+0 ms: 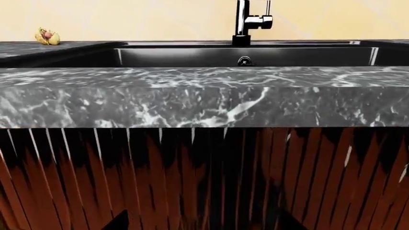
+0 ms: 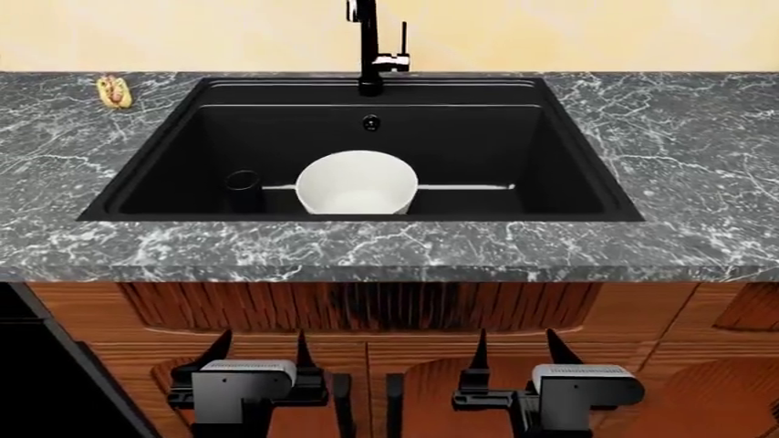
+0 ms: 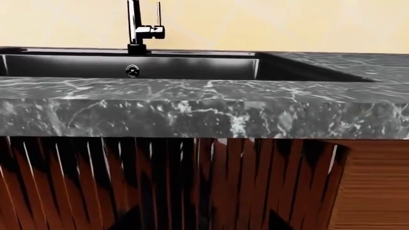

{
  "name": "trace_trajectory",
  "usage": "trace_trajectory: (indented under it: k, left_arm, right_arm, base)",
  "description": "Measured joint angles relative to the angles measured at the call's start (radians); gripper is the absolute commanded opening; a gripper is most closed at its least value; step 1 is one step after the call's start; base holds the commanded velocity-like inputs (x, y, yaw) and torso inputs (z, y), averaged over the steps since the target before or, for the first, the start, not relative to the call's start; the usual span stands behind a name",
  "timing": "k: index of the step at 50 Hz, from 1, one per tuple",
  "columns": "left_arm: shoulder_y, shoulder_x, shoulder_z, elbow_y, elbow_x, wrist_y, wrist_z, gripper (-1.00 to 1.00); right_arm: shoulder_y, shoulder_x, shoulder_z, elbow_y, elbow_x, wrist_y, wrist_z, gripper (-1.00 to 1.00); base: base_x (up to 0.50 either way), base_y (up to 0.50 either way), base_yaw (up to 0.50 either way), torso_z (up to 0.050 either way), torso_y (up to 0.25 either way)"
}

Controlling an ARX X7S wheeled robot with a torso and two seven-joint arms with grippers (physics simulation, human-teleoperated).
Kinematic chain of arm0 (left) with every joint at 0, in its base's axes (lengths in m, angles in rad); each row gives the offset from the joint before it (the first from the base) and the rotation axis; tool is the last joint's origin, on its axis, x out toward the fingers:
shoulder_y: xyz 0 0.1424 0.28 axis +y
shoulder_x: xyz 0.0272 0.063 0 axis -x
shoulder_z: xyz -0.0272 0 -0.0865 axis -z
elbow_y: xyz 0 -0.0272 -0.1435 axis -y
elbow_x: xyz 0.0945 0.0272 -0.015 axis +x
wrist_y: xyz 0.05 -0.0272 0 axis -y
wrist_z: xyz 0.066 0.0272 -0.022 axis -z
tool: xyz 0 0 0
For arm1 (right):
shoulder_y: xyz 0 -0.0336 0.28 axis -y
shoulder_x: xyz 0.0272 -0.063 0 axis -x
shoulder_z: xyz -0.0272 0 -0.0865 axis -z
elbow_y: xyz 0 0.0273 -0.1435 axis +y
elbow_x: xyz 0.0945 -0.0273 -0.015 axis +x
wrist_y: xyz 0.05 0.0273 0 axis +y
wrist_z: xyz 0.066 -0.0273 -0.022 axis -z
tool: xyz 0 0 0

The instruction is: Pick the cup and bowl from the sink and place them on the counter for drying.

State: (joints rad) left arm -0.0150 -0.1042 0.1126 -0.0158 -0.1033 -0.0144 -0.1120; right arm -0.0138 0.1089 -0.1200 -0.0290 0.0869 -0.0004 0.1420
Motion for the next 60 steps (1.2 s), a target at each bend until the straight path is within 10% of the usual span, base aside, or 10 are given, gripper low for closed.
trace_trajectory:
  k: [29,60]
  left_arm:
    - [-0.006,-0.02,0.027,-0.007,-0.023,0.023,-0.031,1.0]
    - [-0.005,-0.044,0.055,-0.007,-0.027,0.054,-0.054,1.0]
  right_arm:
    - [0.006,0.021,-0.026,0.007,0.027,0.012,0.032,1.0]
    - [0.01,0.039,-0.044,0.011,0.053,0.008,0.058,1.0]
  base:
    - [0.02,0.07,0.0,0.001,0.0]
    - [0.0,0.0,0.0,0.05,0.0]
